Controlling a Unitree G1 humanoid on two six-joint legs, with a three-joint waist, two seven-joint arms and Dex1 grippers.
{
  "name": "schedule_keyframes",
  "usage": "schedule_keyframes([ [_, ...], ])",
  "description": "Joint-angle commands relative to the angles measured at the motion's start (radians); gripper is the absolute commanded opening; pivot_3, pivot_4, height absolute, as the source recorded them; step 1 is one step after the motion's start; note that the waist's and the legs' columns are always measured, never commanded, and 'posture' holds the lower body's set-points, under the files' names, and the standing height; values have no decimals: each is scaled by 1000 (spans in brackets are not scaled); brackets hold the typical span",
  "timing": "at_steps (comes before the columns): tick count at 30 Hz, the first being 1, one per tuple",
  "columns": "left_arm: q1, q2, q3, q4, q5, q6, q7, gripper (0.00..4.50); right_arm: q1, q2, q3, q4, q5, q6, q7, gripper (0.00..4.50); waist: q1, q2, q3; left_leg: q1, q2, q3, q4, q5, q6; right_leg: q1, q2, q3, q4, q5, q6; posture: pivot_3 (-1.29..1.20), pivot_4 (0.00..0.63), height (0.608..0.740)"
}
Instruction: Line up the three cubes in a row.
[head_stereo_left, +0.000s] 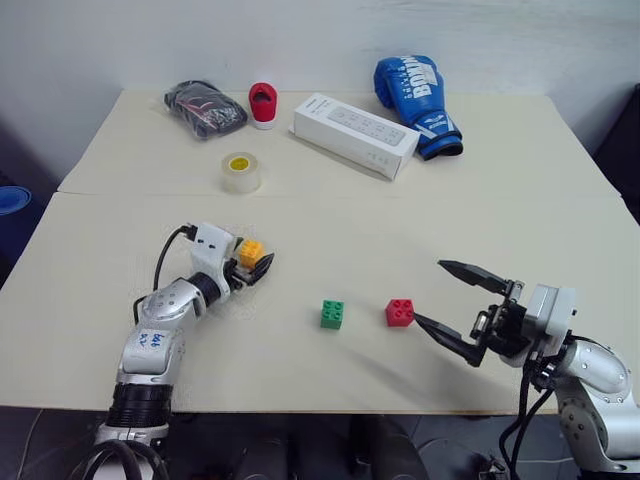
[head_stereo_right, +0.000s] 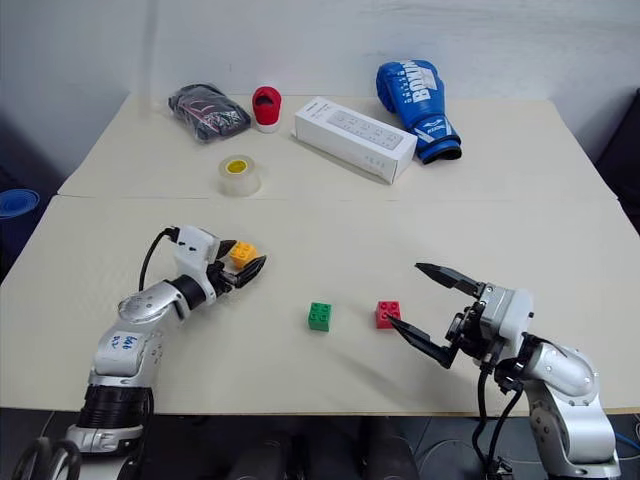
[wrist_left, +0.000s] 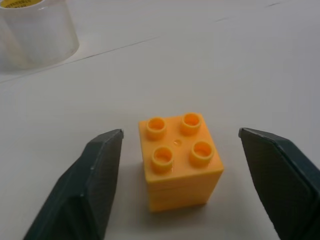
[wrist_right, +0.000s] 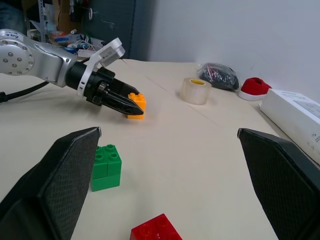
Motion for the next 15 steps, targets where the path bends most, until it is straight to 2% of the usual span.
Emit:
schedule_keyframes([
  [1, -11, 16, 1, -19, 6, -6, -18, 2598, 9, 2, -21, -37, 7, -12, -13, 4500, 3, 0, 0, 0, 0, 0, 0, 0, 0, 0, 0, 0, 0, 0, 0, 0, 150, 740],
  [3, -18, 61, 4, 0, -5, -17, -84, 1989, 12, 1, -23, -34, 6, -18, -13, 4500, 3, 0, 0, 0, 0, 0, 0, 0, 0, 0, 0, 0, 0, 0, 0, 0, 150, 740],
  [5, -27, 117, 14, 21, -56, -48, -219, 1481, 14, -4, -27, -26, 8, -21, -6, 4500, 2, 0, 0, 0, 0, 0, 0, 0, 0, 0, 0, 0, 0, 0, 0, 0, 150, 740],
  [7, -30, 200, 9, 36, -125, -79, -433, 1498, 15, -13, -32, -16, 6, -26, 5, 4500, 2, 0, 0, 0, 0, 0, 0, 0, 0, -1, 0, 0, 1, 0, 0, 0, 150, 740],
  [10, -58, 331, -14, 130, -171, -224, -781, 1498, 8, -30, -41, 5, 9, -25, 27, 4500, -5, 0, 0, 0, 0, 0, 0, 0, -1, -1, 0, 0, 1, -1, -1, 0, 150, 740],
  [15, -200, 359, -88, 362, -118, -451, -1046, 1498, -16, -55, -46, 37, 16, -23, 72, 4500, 3, 0, 0, 0, 0, -1, 0, 0, 0, -1, 0, -1, -3, -1, -1, 0, 150, 740],
])
